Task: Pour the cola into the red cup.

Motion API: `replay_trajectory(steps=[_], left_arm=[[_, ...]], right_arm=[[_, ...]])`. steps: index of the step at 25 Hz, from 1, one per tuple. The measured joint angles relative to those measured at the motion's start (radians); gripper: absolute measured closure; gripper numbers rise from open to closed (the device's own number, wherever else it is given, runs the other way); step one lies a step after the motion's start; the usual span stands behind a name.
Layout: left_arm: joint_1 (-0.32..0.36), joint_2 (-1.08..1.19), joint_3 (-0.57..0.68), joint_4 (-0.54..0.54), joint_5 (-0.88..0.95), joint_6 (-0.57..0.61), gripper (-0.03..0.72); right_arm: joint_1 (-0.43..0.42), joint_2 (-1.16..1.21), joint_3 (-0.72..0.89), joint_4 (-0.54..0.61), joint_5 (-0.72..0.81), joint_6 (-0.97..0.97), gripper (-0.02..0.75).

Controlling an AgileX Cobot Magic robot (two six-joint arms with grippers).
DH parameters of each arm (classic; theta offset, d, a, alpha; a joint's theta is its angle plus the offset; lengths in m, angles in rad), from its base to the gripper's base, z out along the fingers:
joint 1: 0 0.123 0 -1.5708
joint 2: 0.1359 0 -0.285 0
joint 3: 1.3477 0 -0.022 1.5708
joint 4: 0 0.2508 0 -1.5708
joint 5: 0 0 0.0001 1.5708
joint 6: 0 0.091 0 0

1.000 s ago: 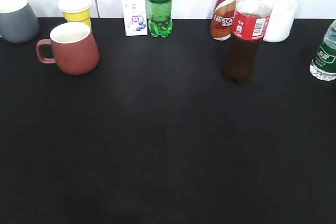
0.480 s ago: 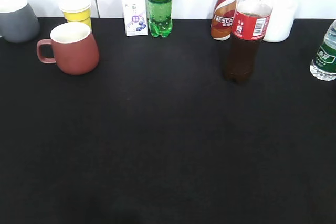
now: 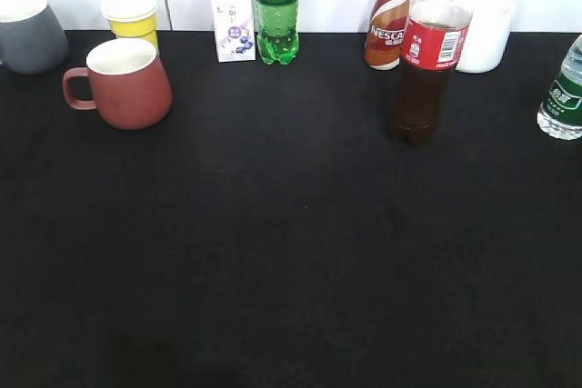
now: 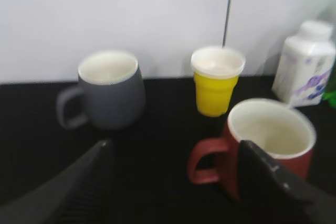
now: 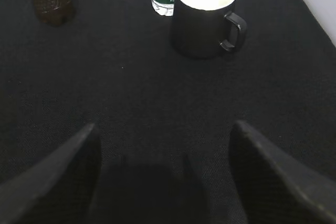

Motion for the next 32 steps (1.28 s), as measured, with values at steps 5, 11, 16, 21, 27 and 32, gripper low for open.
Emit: replay_trajectory(steps=[5,11,16,21,27,32], left_arm=[[0.000,0.338,0.006,0.007,-0.372,-0.011,0.139],[0.000,0.582,-0.029,0.105,-0.557,-0.058,0.170],[0.000,0.687,-0.146,0.105,-0.564,-0.061,0.188],[0.028,0.825,-0.352,0.169,-0.526,-0.061,0.215],[0.040,0.856,-0.409,0.323,-0.541,-0.056,0.608],[-0.007,0.562,-0.198,0.418,-0.546,-0.091,0.612]], right_arm=[[0.000,0.000,0.000,0.000,0.000,0.000,0.163],[0.000,0.000,0.000,0.000,0.000,0.000,0.163],[0.000,0.000,0.000,0.000,0.000,0.000,0.163],[0.000,0.000,0.000,0.000,0.000,0.000,0.163],[0.000,0.000,0.000,0.000,0.000,0.000,0.163],[0.000,0.000,0.000,0.000,0.000,0.000,0.163]])
